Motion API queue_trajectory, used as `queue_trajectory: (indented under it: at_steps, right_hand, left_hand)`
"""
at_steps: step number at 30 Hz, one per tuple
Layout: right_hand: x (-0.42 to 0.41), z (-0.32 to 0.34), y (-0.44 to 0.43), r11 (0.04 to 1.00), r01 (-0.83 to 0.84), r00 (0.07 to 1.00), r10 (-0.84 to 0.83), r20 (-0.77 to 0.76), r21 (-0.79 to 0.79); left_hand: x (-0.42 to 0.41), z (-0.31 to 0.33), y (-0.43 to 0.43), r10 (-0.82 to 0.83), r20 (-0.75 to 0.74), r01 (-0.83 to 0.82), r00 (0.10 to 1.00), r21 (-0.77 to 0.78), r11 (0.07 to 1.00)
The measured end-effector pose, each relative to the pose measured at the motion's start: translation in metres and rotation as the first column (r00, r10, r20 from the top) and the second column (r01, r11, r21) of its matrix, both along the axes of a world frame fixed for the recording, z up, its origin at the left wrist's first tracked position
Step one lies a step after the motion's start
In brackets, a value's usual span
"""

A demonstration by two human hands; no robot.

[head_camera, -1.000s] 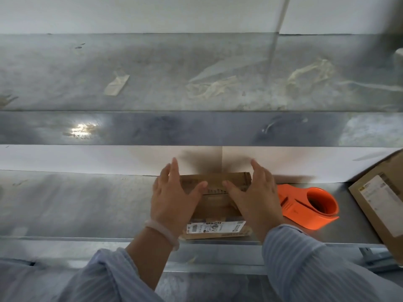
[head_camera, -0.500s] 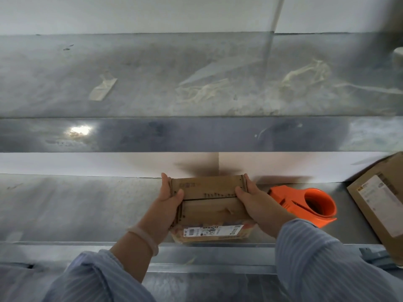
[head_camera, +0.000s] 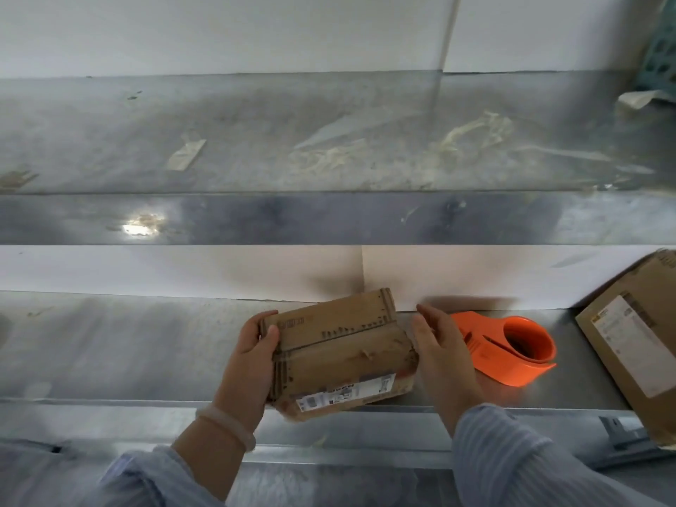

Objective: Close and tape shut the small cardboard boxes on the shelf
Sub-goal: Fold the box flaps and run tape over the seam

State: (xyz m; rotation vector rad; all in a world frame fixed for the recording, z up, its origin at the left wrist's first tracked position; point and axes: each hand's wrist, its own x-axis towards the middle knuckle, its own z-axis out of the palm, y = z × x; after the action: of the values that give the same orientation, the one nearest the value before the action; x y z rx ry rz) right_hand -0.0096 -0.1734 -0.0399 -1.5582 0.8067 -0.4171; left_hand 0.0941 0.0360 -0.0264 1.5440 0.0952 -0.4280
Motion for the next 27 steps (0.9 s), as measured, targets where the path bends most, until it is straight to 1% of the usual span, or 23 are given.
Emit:
queue_trajectory:
  at_steps: [1,2,3,4,6,8,10,11,12,13,15,16,18,19,20,21,22,23,24,25,26,27]
  right_hand:
    - [-0.007,-0.001,0.008,0.995,0.048,0.999,-0.048,0.004,-0.086]
    - [-0.013,-0.001,0.016,0.986,0.092,0.996,-0.092,0.011,-0.137]
    - [-0.018,0.002,0.025,0.986,0.113,0.994,-0.111,0.024,-0.124]
    - [-0.02,0.002,0.033,0.993,0.089,0.996,-0.087,0.034,-0.077]
    - [-0.019,-0.001,0.045,0.999,-0.047,0.999,0.047,0.019,0.012]
    - [-0.014,-0.002,0.055,0.973,-0.223,0.975,0.224,-0.003,0.064]
    - [-0.013,0.004,0.065,0.919,-0.379,0.925,0.379,0.022,0.11]
    - [-0.012,0.004,0.067,0.897,-0.435,0.9,0.435,0.021,0.08]
    - [-0.012,0.004,0.068,0.879,-0.475,0.879,0.476,-0.012,0.026]
    - [-0.012,0.005,0.069,0.868,-0.496,0.868,0.495,-0.033,-0.015]
    - [-0.012,0.004,0.065,0.853,-0.516,0.856,0.511,-0.073,-0.078]
    - [-0.012,0.005,0.063,0.838,-0.538,0.843,0.53,-0.094,-0.095]
    - [-0.013,0.005,0.055,0.793,-0.601,0.799,0.59,-0.116,-0.1]
    - [-0.014,0.005,0.048,0.773,-0.627,0.778,0.615,-0.125,-0.095]
    - [-0.017,0.006,0.038,0.761,-0.636,0.77,0.616,-0.165,-0.127]
    - [-0.021,0.005,0.025,0.756,-0.621,0.783,0.581,-0.223,-0.207]
    - [-0.026,0.006,0.01,0.753,-0.576,0.814,0.496,-0.301,-0.319]
    - [-0.033,0.007,-0.008,0.738,-0.48,0.873,0.352,-0.336,-0.474]
    - [-0.039,0.006,-0.028,0.67,-0.357,0.93,0.191,-0.313,-0.651]
    - [-0.044,0.003,-0.048,0.574,-0.244,0.962,0.042,-0.27,-0.781]
    - [-0.049,-0.002,-0.067,0.494,-0.2,0.961,-0.072,-0.269,-0.846]
    - [-0.054,-0.005,-0.083,0.48,-0.24,0.928,-0.143,-0.345,-0.844]
  left_hand:
    - [-0.007,0.001,0.002,0.058,0.009,-0.058,0.998,-0.015,0.998]
    - [-0.015,0.001,0.005,0.125,0.015,-0.125,0.992,-0.03,0.992]
    - [-0.022,0.001,0.007,0.197,0.022,-0.197,0.98,-0.037,0.98]
    - [-0.029,0.0,0.011,0.269,0.037,-0.268,0.962,-0.027,0.963]
    - [-0.043,-0.003,0.019,0.366,0.09,-0.369,0.926,0.014,0.929]
    - [-0.057,-0.008,0.023,0.369,0.143,-0.376,0.919,0.024,0.926]
    - [-0.069,-0.012,0.024,0.301,0.185,-0.313,0.936,0.037,0.949]
    - [-0.073,-0.015,0.025,0.238,0.226,-0.261,0.945,0.077,0.962]
    - [-0.074,-0.021,0.027,0.155,0.277,-0.201,0.948,0.144,0.969]
    - [-0.075,-0.025,0.029,0.059,0.323,-0.135,0.945,0.22,0.966]
    - [-0.072,-0.033,0.036,-0.135,0.379,-0.014,0.915,0.366,0.93]
    - [-0.071,-0.034,0.037,-0.206,0.395,0.034,0.895,0.401,0.916]
    - [-0.067,-0.033,0.038,-0.278,0.411,0.094,0.868,0.414,0.905]
    - [-0.065,-0.033,0.037,-0.286,0.419,0.103,0.862,0.408,0.907]
    - [-0.063,-0.034,0.036,-0.288,0.429,0.104,0.856,0.403,0.909]
    - [-0.063,-0.035,0.035,-0.291,0.437,0.107,0.851,0.399,0.911]
    - [-0.063,-0.035,0.033,-0.292,0.434,0.112,0.852,0.394,0.912]
    - [-0.063,-0.035,0.031,-0.293,0.426,0.12,0.856,0.387,0.914]
    - [-0.065,-0.035,0.028,-0.291,0.426,0.124,0.857,0.378,0.918]
    - [-0.066,-0.035,0.026,-0.286,0.432,0.123,0.856,0.366,0.922]
    - [-0.067,-0.035,0.023,-0.276,0.443,0.115,0.853,0.356,0.928]
    - [-0.068,-0.035,0.02,-0.267,0.456,0.104,0.849,0.352,0.93]
